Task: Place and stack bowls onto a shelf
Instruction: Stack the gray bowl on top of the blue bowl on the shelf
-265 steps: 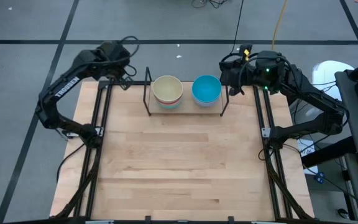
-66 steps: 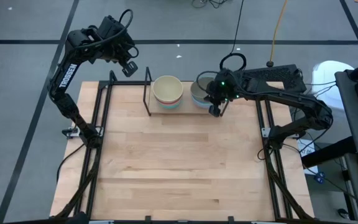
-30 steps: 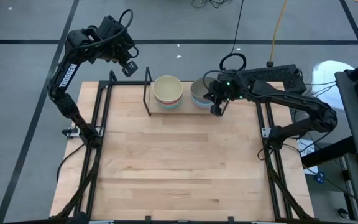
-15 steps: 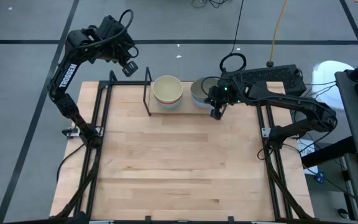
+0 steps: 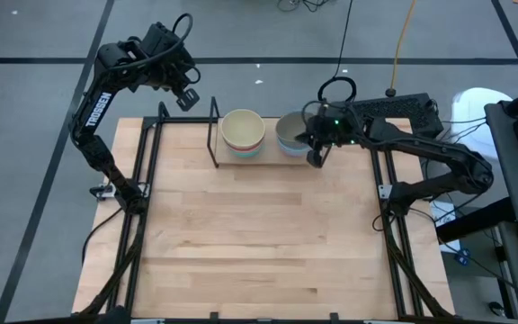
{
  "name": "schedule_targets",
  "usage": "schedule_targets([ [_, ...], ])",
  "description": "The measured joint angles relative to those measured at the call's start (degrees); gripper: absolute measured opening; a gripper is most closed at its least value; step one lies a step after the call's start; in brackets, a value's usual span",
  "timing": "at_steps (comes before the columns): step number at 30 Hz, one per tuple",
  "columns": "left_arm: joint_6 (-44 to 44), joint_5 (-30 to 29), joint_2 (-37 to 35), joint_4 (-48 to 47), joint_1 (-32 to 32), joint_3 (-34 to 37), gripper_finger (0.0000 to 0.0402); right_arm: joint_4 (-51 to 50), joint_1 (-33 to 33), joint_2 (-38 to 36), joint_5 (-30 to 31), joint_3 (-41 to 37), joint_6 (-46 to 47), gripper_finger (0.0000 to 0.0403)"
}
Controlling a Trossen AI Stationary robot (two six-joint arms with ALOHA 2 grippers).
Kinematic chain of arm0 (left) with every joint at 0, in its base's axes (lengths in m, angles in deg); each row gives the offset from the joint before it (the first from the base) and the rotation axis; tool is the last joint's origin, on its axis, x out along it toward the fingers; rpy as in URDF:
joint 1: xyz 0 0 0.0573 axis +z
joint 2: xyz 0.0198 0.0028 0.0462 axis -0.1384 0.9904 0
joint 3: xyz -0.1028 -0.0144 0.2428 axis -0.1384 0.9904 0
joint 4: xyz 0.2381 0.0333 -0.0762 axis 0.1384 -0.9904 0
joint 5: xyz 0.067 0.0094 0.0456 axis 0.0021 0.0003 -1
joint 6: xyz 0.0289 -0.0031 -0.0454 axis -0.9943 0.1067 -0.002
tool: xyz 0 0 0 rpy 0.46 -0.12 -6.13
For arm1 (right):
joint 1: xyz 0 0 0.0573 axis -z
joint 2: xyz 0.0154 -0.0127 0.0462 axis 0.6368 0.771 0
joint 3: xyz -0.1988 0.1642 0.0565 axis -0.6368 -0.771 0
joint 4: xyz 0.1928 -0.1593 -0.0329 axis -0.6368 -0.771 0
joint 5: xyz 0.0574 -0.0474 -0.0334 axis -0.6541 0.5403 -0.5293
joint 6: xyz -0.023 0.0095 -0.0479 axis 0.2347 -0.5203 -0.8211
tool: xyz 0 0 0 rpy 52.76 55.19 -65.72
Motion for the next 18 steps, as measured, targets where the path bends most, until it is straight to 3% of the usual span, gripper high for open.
schedule_targets([
  [18,0.2,0.0,0.0,0.0,0.0,0.0,0.0004,-4.2,1.9,4.1,1.2,0.0,1.3,0.0],
])
